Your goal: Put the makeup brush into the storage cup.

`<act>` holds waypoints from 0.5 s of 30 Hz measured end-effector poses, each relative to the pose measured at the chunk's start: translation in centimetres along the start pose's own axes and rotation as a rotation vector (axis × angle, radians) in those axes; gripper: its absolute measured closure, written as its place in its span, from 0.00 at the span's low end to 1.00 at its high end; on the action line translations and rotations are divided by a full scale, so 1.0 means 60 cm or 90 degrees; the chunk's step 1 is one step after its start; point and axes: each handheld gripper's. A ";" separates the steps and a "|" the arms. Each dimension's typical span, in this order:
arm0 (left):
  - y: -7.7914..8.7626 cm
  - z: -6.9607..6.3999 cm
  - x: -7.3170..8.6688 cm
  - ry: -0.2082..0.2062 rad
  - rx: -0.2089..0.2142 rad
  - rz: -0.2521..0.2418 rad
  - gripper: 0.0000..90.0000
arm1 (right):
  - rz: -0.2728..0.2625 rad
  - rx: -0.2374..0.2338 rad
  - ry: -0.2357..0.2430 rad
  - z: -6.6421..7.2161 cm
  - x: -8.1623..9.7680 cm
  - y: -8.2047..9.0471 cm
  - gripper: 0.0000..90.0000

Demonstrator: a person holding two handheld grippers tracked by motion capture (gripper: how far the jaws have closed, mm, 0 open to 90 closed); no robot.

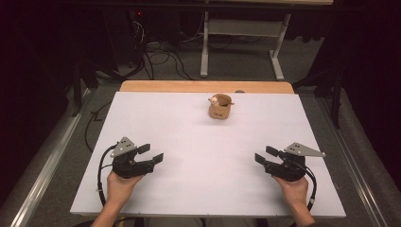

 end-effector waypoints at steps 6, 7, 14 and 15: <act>0.001 0.000 0.000 0.000 0.001 -0.001 0.36 | -0.002 0.019 0.007 -0.002 0.004 0.002 0.46; 0.001 0.001 0.000 0.000 0.002 -0.001 0.36 | -0.004 0.021 0.001 -0.002 0.005 0.004 0.45; -0.001 0.003 0.000 0.004 0.002 0.002 0.36 | -0.006 0.030 0.010 -0.008 0.009 0.001 0.45; -0.001 0.003 0.000 0.005 0.002 0.002 0.36 | -0.005 0.031 0.006 -0.009 0.010 0.001 0.45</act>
Point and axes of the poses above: each handheld gripper's, and its own axes: y roughly backward along the jaws, x roughly out of its underside, z roughly to its left, and after that the axes turned 5 degrees about x, right-handed
